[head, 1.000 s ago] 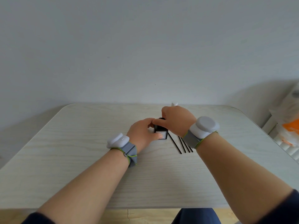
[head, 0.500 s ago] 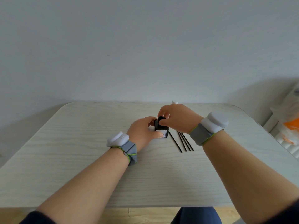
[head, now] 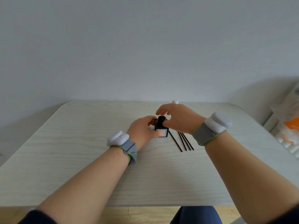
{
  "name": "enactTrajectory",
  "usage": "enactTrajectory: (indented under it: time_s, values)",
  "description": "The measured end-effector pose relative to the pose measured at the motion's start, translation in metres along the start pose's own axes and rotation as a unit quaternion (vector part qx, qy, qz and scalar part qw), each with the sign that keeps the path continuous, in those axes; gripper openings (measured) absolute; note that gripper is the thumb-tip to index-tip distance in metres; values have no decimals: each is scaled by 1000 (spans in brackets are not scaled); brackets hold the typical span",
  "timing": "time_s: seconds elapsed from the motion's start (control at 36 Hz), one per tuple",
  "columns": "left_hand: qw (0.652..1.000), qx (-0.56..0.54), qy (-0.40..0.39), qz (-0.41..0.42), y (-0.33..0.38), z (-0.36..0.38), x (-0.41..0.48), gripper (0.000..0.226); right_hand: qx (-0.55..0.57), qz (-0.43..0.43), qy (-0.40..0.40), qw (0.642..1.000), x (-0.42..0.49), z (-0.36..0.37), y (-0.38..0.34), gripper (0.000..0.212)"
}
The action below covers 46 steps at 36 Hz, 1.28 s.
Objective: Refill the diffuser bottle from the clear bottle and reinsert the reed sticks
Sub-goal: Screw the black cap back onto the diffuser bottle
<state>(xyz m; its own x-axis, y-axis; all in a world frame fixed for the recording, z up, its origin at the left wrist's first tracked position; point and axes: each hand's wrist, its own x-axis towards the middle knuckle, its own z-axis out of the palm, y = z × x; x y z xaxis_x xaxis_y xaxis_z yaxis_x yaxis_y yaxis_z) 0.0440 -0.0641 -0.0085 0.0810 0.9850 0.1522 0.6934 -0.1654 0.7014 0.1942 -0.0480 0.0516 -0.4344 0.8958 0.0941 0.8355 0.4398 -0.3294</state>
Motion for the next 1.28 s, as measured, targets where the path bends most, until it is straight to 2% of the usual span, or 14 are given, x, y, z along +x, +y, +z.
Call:
enactTrajectory:
  time_s: [0.11,0.22,0.39,0.56,0.75,0.86,0.97,1.11,1.28]
  values:
    - [1000,-3,0,1,0,0,0,50,-9,1,-3,1000,2,0,-1,34]
    - [1000,-3,1,2,0,0,1,48,-27,21,13,999,4,3,1,21]
    - [1000,7,0,9,1,0,1,40,-92,42,48,994,7,9,-1,39]
    - [1000,2,-2,2,1,-1,1,50,-19,3,29,999,2,3,1,37]
    - [1000,-5,-2,4,2,-2,-1,47,-19,-6,3,1000,2,-2,-1,32]
    - [1000,1,-5,4,2,-1,0,46,-38,13,20,999,5,1,0,23]
    - [1000,6,-4,5,2,-1,0,40,-67,47,41,996,8,9,0,34]
    - [1000,4,-1,7,0,0,0,39,-63,27,59,996,5,11,-1,40]
    - [1000,-4,-1,6,1,0,1,48,-35,2,19,999,0,4,-1,36]
